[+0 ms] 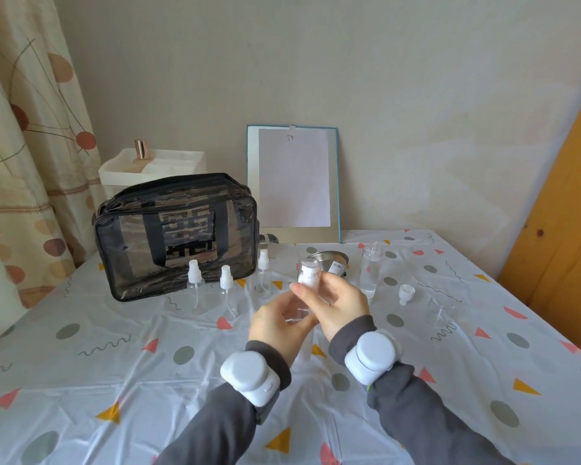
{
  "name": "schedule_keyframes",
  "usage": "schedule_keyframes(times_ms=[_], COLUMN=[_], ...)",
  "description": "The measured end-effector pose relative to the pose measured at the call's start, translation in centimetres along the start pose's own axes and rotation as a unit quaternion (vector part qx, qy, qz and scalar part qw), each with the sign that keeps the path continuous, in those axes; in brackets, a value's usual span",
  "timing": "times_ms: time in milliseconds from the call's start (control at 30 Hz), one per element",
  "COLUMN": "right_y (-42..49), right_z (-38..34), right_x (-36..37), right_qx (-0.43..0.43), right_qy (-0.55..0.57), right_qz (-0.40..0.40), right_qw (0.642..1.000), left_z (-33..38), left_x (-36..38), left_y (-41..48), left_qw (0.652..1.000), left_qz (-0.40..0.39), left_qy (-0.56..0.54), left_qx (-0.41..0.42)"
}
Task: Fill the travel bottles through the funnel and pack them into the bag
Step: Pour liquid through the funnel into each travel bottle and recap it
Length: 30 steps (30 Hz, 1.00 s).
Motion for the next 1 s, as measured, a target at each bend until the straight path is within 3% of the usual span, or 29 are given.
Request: schedule_keyframes(times_ms=[133,267,400,500,567,667,833,1000], right_y=[-0.1,-0.2,-0.4,0.4,1.3,1.7,1.1,1.3], right_z=[-0.5,-0.8,-0.7,-1.7,-2.8,-3.2,-0.4,0.9], right_x=[0.0,-0.1,0.6,-0.7,-2.2,-3.2,-3.1,-2.9], right_qx=[-0.015,-0.021,-0.021,-0.032,-0.054,-0.061,-0.019,0.005], right_qy=[-0.041,-0.014,0.02,0.084,0.113,0.108,0.094,0.094], right_qz=[-0.007,-0.023,-0.068,-0.044,-0.02,-0.009,0.017,0.025], right_qw=[0.999,0.999,0.997,0.995,0.992,0.992,0.995,0.995], left_z=[0.4,0.3,-0.6,-1.0,-1.5,-2.0,-2.2,-3.5], left_x=[0.5,1.1,1.9,3.0,2.9,1.5,0.4,0.8], left_y=[0.1,0.3,0.1,-1.3,-1.7,-0.5,0.8,0.9], left_qw=[1.0,0.992,0.939,0.913,0.923,0.941,0.99,0.994], left_qz=[-0.029,-0.107,-0.241,-0.33,-0.298,-0.187,-0.091,-0.049], left_qy=[0.007,-0.069,-0.243,-0.238,-0.238,-0.275,-0.095,-0.07], left_qx=[0.002,0.001,-0.036,-0.044,-0.054,-0.065,-0.048,-0.07])
Point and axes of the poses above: each hand's wrist, its own y-axis towards the middle knuckle, its own x-axis out of the palm, z = x × y, the point moved 9 cm from there along y, towards the middle knuckle, and after that the axes turned 6 degrees about -z, right-handed, at the moved point
